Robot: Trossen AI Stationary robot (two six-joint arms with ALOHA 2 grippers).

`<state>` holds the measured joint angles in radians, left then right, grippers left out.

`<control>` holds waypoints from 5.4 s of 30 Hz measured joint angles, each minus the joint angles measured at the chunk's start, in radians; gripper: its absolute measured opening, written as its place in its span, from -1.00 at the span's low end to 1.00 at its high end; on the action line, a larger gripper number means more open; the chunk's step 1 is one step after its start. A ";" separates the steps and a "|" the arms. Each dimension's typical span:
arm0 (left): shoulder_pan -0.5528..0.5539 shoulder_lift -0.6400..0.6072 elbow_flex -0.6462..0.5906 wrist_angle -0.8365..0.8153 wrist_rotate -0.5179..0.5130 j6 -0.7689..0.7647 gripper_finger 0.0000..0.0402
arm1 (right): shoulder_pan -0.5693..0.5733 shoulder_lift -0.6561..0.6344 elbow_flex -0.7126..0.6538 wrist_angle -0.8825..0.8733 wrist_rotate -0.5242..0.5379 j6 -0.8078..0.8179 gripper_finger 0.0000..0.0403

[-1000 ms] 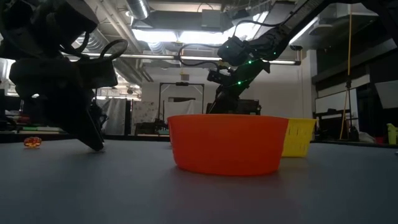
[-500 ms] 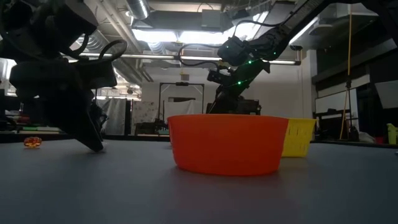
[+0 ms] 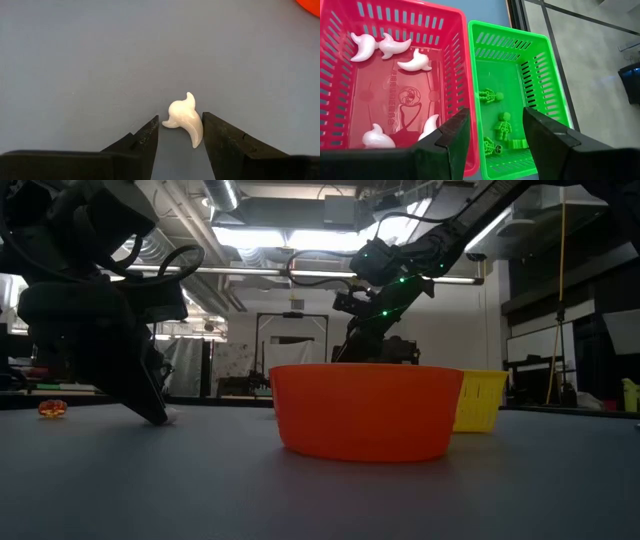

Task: Sort Halloween decoration
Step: Put the white ghost toy into the red bin

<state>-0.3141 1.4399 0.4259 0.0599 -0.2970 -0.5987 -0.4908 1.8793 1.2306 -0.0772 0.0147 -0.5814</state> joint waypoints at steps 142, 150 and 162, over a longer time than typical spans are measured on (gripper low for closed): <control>0.080 0.144 0.001 0.278 -0.022 0.319 -0.29 | 0.000 0.000 0.000 0.002 0.000 0.000 -0.10; 0.092 0.144 0.002 0.273 -0.009 0.319 -0.47 | 0.000 0.000 0.000 0.001 0.000 0.000 -0.10; 0.092 0.144 0.002 0.266 -0.002 0.319 -0.52 | 0.000 0.000 0.000 0.000 0.000 0.000 -0.10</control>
<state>-0.2226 1.5837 0.4274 0.3257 -0.2986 -0.2794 -0.4904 1.8790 1.2308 -0.0776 0.0143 -0.5812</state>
